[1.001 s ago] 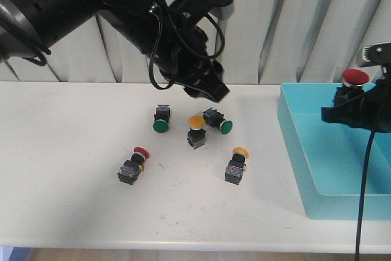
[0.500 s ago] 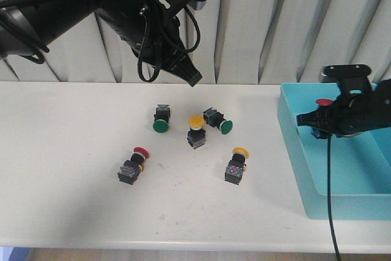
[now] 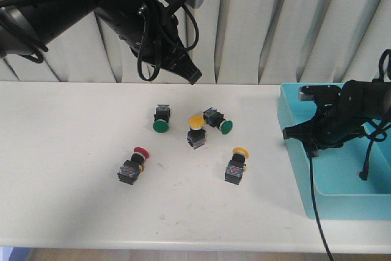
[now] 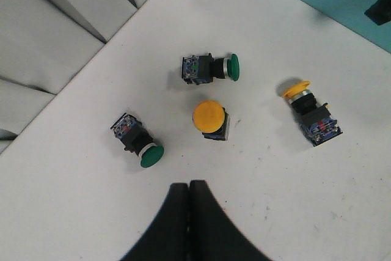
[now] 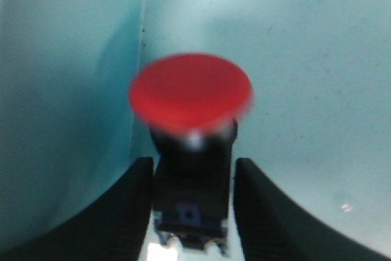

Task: Pick red and yellow buttons and place in box
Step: 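Carry the red button with the right gripper into the blue box and release, then lower the left gripper onto the yellow-capped button and grasp it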

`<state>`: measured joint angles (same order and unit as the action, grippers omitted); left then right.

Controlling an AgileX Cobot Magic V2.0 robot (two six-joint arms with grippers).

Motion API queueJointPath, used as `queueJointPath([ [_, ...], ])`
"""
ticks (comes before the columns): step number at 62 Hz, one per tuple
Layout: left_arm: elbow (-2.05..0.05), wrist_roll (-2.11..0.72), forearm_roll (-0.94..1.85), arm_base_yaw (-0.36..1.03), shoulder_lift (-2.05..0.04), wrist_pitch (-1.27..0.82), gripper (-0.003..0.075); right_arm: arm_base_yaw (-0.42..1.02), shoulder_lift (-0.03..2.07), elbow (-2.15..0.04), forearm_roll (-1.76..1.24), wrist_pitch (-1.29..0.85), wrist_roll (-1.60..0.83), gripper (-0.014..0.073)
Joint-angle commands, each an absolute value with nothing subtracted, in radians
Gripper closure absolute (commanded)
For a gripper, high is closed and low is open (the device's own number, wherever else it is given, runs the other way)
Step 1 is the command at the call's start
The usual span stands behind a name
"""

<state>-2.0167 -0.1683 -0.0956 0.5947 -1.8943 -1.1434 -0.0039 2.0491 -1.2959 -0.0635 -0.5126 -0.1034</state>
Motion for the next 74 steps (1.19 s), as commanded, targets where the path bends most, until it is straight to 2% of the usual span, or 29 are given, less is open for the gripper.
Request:
queueJointPath([
  [1,-2.049,-0.156,-0.100,0.595,-1.839,-1.101,0.0704,-0.010,1.996,-1.327,-0.053,-0.492,-0.131,0.0167],
  [9,-2.049,-0.157,-0.100,0.595,-1.838,-1.098,0.0668,-0.010,1.946,-1.327,-0.029,-0.492,-0.130,0.0100],
  [18,-2.049,-0.158,-0.101,0.597,-1.838,-1.081,0.0578,-0.010,1.823,-1.327,0.000,-0.492,-0.129,0.0091],
  [37,-2.049,-0.117,-0.102,0.598,-1.843,-1.003,0.0204,-0.007,1.452,-1.326,-0.027,-0.542,-0.128,0.0091],
  [41,-2.049,-0.070,-0.110,0.598,-1.850,-0.961,0.0158,-0.007,1.369,-1.319,-0.039,-0.569,-0.129,0.0091],
  [50,-2.052,-0.028,-0.117,0.598,-1.891,-0.870,0.0143,-0.007,1.164,-1.223,-0.039,-0.514,-0.129,0.0091],
  [64,-2.052,-0.014,-0.115,0.597,-2.027,-0.792,0.0143,-0.007,0.799,-0.883,-0.039,-0.223,-0.128,0.0092],
  [74,-2.082,0.029,-0.115,0.595,-2.134,-0.739,0.0143,0.000,0.654,-0.680,-0.055,-0.087,-0.126,0.0092],
])
